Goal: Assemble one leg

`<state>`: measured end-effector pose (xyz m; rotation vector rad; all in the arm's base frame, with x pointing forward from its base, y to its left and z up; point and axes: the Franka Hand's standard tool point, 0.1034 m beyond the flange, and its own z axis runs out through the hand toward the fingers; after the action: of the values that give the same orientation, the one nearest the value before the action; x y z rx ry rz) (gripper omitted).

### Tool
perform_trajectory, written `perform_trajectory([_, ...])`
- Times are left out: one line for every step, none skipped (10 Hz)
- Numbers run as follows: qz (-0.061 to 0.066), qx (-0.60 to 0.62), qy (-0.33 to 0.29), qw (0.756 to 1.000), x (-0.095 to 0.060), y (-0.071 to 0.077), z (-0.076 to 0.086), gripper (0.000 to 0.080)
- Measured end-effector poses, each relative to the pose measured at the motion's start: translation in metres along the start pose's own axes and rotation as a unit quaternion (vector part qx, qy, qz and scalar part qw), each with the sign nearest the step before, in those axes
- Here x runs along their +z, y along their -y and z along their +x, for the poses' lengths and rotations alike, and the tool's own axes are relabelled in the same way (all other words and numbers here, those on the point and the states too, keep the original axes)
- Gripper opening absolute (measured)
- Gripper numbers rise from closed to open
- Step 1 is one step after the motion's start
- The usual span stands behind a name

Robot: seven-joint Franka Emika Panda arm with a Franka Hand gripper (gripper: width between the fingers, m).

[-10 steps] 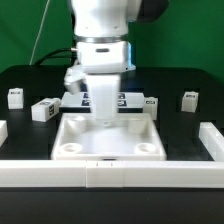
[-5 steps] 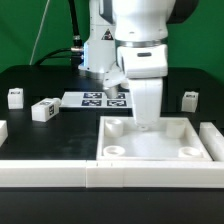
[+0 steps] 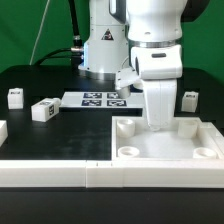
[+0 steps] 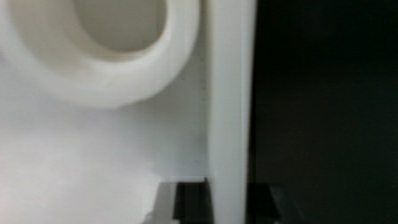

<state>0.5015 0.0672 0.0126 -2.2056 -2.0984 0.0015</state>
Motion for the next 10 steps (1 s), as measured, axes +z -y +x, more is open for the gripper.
perform_trajectory([0.000, 0.000, 0.000, 1.000, 0.0004, 0.0002, -0.0004, 0.0060])
perform_trajectory([0.000, 0.001, 0.000, 1.000, 0.0004, 0.0002, -0.0007, 0.0237])
perform_trajectory([0.000, 0.001, 0.000, 1.000, 0.0005, 0.0002, -0.0008, 0.0372])
perform_trajectory([0.001, 0.001, 0.000, 1.000, 0.0005, 0.0003, -0.0010, 0.0372])
perform_trajectory([0.001, 0.001, 0.000, 1.000, 0.0006, 0.0003, -0.0012, 0.0553])
perform_trajectory([0.001, 0.001, 0.000, 1.000, 0.0006, 0.0003, -0.0014, 0.0619])
perform_trajectory([0.001, 0.001, 0.000, 1.000, 0.0006, 0.0003, -0.0015, 0.0619])
perform_trajectory([0.001, 0.001, 0.000, 1.000, 0.0007, 0.0003, -0.0017, 0.0644])
perform_trajectory([0.001, 0.002, 0.000, 1.000, 0.0007, 0.0003, -0.0020, 0.0644])
perform_trajectory([0.001, 0.002, 0.001, 1.000, 0.0007, 0.0003, -0.0021, 0.0648])
